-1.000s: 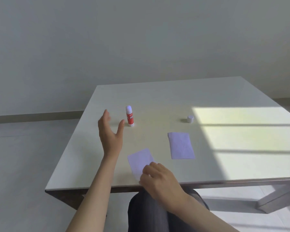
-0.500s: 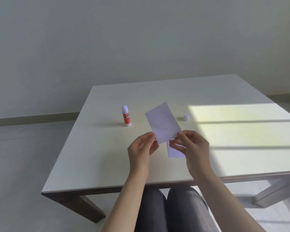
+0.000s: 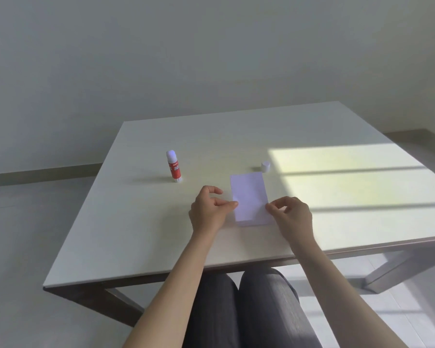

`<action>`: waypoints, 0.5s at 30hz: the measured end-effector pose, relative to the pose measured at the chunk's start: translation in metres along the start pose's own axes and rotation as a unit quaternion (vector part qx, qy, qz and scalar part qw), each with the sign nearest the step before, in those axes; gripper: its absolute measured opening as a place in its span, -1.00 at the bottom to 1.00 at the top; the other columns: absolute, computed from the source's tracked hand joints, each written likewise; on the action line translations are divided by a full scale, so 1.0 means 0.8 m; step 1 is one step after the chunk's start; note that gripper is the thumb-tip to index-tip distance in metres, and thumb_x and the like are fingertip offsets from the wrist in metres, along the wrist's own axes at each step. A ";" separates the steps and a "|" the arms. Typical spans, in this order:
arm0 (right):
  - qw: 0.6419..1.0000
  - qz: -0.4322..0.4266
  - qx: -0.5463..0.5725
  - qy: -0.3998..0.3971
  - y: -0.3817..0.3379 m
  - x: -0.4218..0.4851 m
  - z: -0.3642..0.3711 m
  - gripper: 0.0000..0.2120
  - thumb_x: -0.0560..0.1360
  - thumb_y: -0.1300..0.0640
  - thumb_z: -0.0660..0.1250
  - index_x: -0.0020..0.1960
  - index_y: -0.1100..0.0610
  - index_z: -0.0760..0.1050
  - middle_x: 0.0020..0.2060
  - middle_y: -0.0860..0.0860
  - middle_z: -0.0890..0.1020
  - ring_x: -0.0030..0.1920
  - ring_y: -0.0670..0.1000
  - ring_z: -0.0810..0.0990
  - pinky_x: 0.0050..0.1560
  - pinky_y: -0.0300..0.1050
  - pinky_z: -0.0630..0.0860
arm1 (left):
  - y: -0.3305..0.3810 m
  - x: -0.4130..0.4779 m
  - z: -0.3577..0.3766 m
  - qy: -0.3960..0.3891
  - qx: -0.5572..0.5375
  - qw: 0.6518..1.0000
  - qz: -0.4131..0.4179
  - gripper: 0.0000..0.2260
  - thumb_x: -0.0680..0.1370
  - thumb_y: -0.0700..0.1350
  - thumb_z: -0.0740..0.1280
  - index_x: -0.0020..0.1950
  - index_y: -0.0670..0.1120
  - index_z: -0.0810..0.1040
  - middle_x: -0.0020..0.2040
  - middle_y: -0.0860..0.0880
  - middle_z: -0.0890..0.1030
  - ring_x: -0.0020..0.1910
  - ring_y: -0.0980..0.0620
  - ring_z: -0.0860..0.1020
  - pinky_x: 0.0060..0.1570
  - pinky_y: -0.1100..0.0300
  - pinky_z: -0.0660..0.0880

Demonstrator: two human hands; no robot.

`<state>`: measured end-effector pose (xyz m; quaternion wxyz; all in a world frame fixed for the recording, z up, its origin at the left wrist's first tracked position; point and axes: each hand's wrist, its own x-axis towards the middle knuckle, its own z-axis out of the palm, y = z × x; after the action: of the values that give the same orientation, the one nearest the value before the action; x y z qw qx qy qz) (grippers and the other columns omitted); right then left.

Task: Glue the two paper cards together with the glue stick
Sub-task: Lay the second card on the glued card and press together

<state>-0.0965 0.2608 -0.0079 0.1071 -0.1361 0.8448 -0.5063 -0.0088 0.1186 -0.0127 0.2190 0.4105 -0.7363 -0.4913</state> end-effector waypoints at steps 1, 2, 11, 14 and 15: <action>1.000 -0.004 -0.021 0.003 0.002 0.000 0.001 -0.90 0.40 0.16 0.40 -0.28 0.12 0.56 -0.21 0.01 0.55 -0.20 0.06 0.49 -0.01 0.01 0.45 | -0.002 -0.001 0.004 0.001 0.022 1.000 0.003 -0.66 0.32 -0.02 0.52 -0.07 0.02 0.41 -0.35 0.13 0.63 -0.13 -0.02 0.58 0.05 0.03 0.48; 0.999 -0.006 -0.035 0.005 0.004 0.001 0.001 -0.91 0.40 0.17 0.39 -0.28 0.12 0.55 -0.17 0.01 0.55 -0.15 0.09 0.51 0.07 0.06 0.45 | -0.004 -0.003 0.008 0.003 0.037 0.999 0.006 -0.66 0.33 -0.02 0.51 -0.06 0.01 0.40 -0.37 0.16 0.61 -0.15 0.00 0.57 0.07 0.02 0.48; 0.998 -0.008 -0.067 0.005 0.004 0.001 0.003 -0.93 0.39 0.24 0.38 -0.25 0.24 0.58 -0.18 0.03 0.49 -0.01 0.19 0.53 0.15 0.12 0.43 | -0.009 -0.002 0.017 0.019 0.073 0.997 0.020 -0.63 0.34 -0.01 0.51 -0.03 -0.03 0.37 -0.34 0.12 0.60 -0.17 -0.02 0.54 0.10 0.03 0.41; 0.997 -0.009 -0.073 0.007 0.005 0.003 0.004 -0.93 0.39 0.25 0.38 -0.25 0.24 0.58 -0.18 0.03 0.49 -0.02 0.18 0.53 0.15 0.10 0.43 | -0.009 -0.001 0.020 0.025 0.080 0.996 0.025 -0.62 0.35 -0.01 0.51 -0.03 -0.03 0.36 -0.34 0.13 0.60 -0.10 -0.06 0.58 0.10 0.04 0.40; 0.997 -0.010 -0.077 0.008 0.006 0.004 0.005 -0.93 0.39 0.25 0.38 -0.25 0.24 0.58 -0.18 0.03 0.50 -0.02 0.18 0.53 0.15 0.09 0.43 | -0.010 0.000 0.020 0.026 0.081 0.996 0.027 -0.62 0.34 -0.02 0.51 -0.04 -0.03 0.36 -0.34 0.13 0.60 -0.09 -0.06 0.59 0.11 0.04 0.41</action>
<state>-0.0990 0.2588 -0.0143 0.0850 -0.1481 0.8806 -0.4420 -0.0174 0.1258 -0.0263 0.2172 0.4199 -0.7784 -0.4130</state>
